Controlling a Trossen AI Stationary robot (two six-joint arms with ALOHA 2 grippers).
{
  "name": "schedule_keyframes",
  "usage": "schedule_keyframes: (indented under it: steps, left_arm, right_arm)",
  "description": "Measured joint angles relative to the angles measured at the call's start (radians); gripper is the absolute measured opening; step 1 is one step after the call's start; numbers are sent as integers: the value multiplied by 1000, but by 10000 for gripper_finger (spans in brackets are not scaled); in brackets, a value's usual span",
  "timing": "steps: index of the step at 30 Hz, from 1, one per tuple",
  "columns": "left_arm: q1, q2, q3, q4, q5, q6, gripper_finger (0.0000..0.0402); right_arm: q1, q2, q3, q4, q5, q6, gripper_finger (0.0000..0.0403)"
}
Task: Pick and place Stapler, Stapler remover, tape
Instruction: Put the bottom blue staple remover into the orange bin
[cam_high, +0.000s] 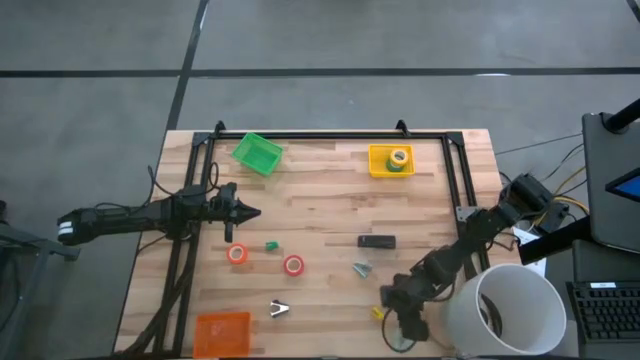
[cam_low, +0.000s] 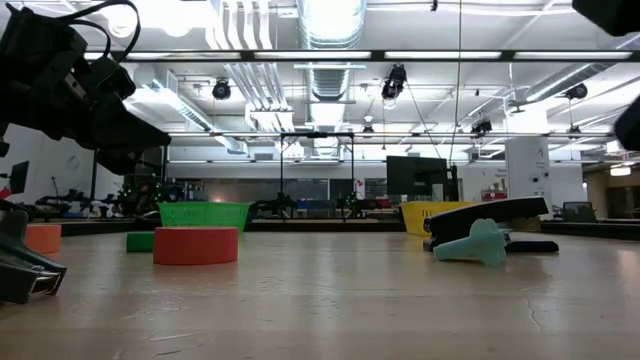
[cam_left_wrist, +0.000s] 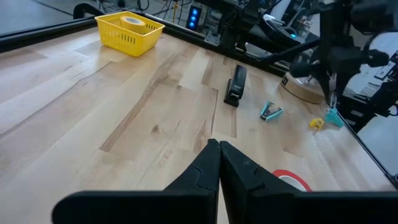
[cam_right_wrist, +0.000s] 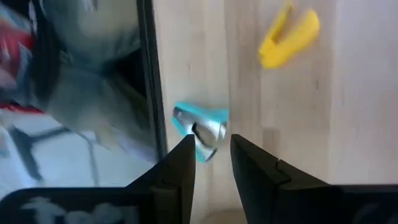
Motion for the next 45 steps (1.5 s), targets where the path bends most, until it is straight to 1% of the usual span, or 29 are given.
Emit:
schedule_keyframes:
  steps: [5,9,14,20,24,28,32,35,39,45]
  left_arm:
    - [0,1,0,2,0,0,12]
    - [0,1,0,2,0,0,12]
    - [0,1,0,2,0,0,12]
    - [0,0,0,2,0,0,12]
    - [0,0,0,1,0,0,12]
    - [0,0,0,0,0,0,12]
    - [0,0,0,0,0,0,12]
    - [0,0,0,-1,0,0,12]
    - [0,0,0,-1,0,0,12]
    - [0,0,0,0,0,0,12]
  right_arm:
    - [-2,79,52,-7,-4,-201,85]
    - [-1,114,122,-21,-6,-320,80]
    - [-2,148,221,-114,54,-460,80]
    - [-1,178,298,-130,117,-625,84]
    - [8,183,315,-136,121,-679,100]
    - [24,185,318,-199,125,-720,129]
    - [38,185,317,-244,127,-814,160]
    - [44,185,315,-243,125,-875,176]
    - [49,192,302,-242,122,-913,179]
    - [57,239,297,-210,125,-925,167]
